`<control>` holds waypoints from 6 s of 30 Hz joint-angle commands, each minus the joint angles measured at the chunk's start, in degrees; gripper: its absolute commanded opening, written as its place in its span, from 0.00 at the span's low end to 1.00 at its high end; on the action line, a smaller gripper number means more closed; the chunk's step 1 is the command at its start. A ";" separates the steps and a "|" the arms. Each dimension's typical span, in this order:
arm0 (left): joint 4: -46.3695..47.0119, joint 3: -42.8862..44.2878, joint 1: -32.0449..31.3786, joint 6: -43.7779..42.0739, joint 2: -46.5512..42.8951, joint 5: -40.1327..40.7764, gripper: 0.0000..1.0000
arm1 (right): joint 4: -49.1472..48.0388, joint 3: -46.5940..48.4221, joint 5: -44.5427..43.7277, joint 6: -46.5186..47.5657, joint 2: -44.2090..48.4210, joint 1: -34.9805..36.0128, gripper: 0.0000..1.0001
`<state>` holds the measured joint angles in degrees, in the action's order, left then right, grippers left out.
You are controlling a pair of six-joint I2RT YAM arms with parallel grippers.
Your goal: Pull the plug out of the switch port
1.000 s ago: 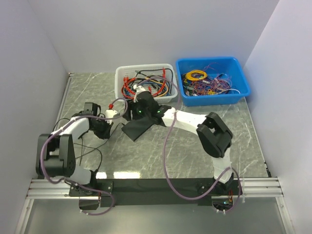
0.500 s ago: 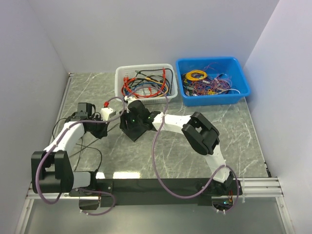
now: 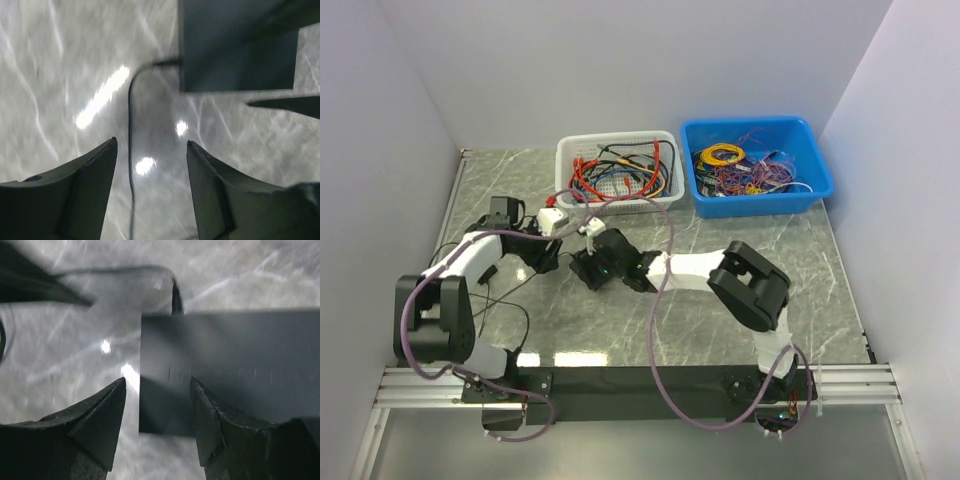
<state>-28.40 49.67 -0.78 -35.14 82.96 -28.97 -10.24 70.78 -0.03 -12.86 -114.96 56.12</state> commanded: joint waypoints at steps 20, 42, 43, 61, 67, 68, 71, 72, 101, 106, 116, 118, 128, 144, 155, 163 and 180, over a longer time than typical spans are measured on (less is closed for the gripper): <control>-1.55 13.35 -9.50 -44.47 21.63 -1.88 0.55 | -7.68 -23.75 6.09 -5.76 18.45 -0.57 0.63; 1.91 -0.97 -20.93 -37.92 5.11 -5.41 0.53 | -10.33 -42.13 5.13 -15.00 47.28 -11.12 0.64; 4.04 -1.33 -20.93 -36.60 5.02 -4.35 0.55 | -10.50 -42.04 5.39 -15.09 47.02 -11.03 0.64; 6.70 -1.24 -23.13 -34.65 11.52 0.32 0.30 | -25.27 -34.23 11.11 -28.33 30.24 -8.92 0.56; 4.94 -1.85 -24.45 -33.16 12.14 3.22 0.00 | -28.35 -30.89 10.93 -35.20 21.45 -8.92 0.52; 5.20 -1.94 -24.54 -32.20 11.79 3.48 0.00 | -27.30 -30.71 9.54 -35.91 21.01 -8.92 0.52; 5.11 -0.63 -24.54 -27.19 10.39 1.91 0.00 | -26.59 -34.21 4.63 -39.16 22.93 -9.18 0.55; 5.11 -0.28 -24.54 -25.87 9.25 1.29 0.00 | -26.06 -35.61 3.21 -40.56 25.11 -9.36 0.57; 11.88 -1.33 -24.80 -12.41 8.36 -0.03 0.01 | -8.25 -17.45 -6.46 -35.93 17.06 -8.21 0.56; 12.67 -2.03 -24.89 -12.85 8.54 -1.35 0.00 | 2.23 -8.74 -19.47 -27.49 14.06 -8.39 0.65; 12.67 -0.89 -24.98 -12.06 10.29 -1.35 0.00 | 2.59 -13.04 -14.92 -24.58 11.78 -8.04 0.64; 12.06 -0.37 -24.98 -11.71 11.08 -1.00 0.00 | 2.07 -15.05 -13.42 -25.37 11.34 -7.95 0.64; 11.18 0.43 -24.98 -11.19 12.75 0.49 0.00 | 1.52 -17.35 -9.45 -26.42 5.19 -8.13 0.44; 3.53 -0.01 -19.00 -17.77 14.69 10.15 0.01 | 5.67 -25.87 -12.80 -27.57 2.72 -8.66 0.23; 2.21 -0.81 -12.34 -22.25 13.89 11.31 0.03 | 4.09 -27.89 -12.54 -27.04 2.90 -9.53 0.22; 1.95 0.78 -11.09 -22.26 15.40 7.53 0.01 | -11.94 -35.25 -0.28 -26.33 9.13 -10.85 0.29; 2.83 -0.01 -13.55 -22.70 14.07 7.70 0.01 | -37.66 -32.82 19.72 -38.73 6.33 -19.63 0.46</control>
<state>-21.50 51.88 -13.80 -56.73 95.35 -25.17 -48.07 34.98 18.17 -51.62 -107.04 39.07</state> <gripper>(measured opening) 0.037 0.459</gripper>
